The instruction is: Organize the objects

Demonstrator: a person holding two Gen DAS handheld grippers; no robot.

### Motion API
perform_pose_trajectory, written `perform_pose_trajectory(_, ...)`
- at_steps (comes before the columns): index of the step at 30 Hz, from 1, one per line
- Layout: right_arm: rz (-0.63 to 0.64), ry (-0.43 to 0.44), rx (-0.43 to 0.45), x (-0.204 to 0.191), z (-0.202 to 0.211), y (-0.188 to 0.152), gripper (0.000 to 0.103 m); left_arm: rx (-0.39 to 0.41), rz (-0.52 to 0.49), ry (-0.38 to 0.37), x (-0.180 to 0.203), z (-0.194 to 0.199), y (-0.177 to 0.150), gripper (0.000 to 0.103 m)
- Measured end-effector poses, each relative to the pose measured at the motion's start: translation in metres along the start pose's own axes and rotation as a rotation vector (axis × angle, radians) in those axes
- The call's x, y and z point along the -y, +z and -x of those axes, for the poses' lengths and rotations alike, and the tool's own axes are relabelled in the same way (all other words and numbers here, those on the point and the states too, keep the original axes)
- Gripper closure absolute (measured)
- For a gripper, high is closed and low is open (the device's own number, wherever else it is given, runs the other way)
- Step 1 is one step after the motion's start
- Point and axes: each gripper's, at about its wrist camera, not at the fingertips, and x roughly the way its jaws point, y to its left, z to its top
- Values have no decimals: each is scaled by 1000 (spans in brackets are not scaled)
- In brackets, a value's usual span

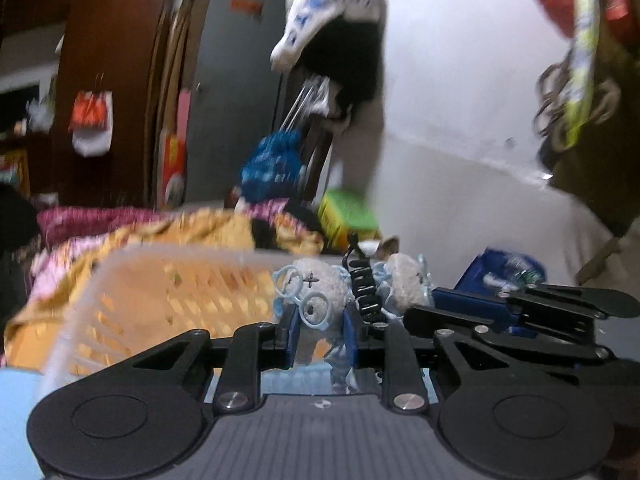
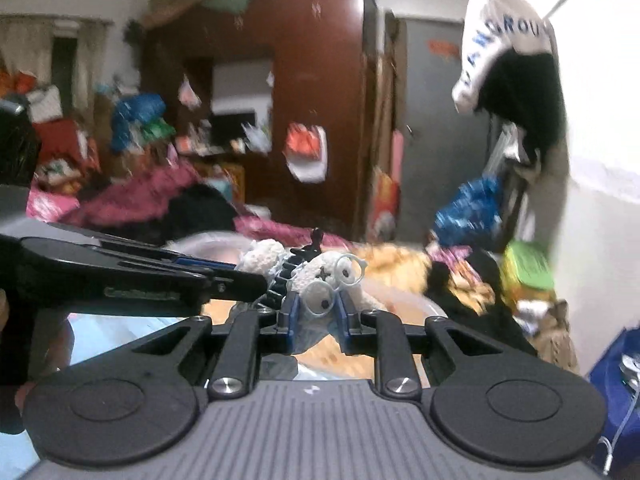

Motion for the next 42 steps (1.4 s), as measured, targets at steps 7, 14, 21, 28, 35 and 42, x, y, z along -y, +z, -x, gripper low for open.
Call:
perform_pose_trajectory(7, -62, -52, -7, 10, 9, -14, 48, 39, -44, 142, 4, 6, -8, 27)
perform_pose_trajectory(14, -106, -7, 148, 15, 80, -27, 0, 125, -48, 62, -6, 81, -24, 19)
perform_pose_trajectory(21, -105, -4, 182, 6, 149, -96, 0, 200, -118, 36, -17, 157, -102, 18)
perform_pose_trajectory(28, -232, -7, 163, 8, 169, -165, 0, 214, -104, 42, -33, 193, -168, 18)
perform_pose_trajectory(35, -198, -33, 146, 0, 157, -177, 6, 183, -60, 108, -47, 179, -192, 18)
perform_pose_trajectory(42, -183, -7, 90, -3, 145, -192, 25, 179, -62, 133, -50, 163, -186, 18)
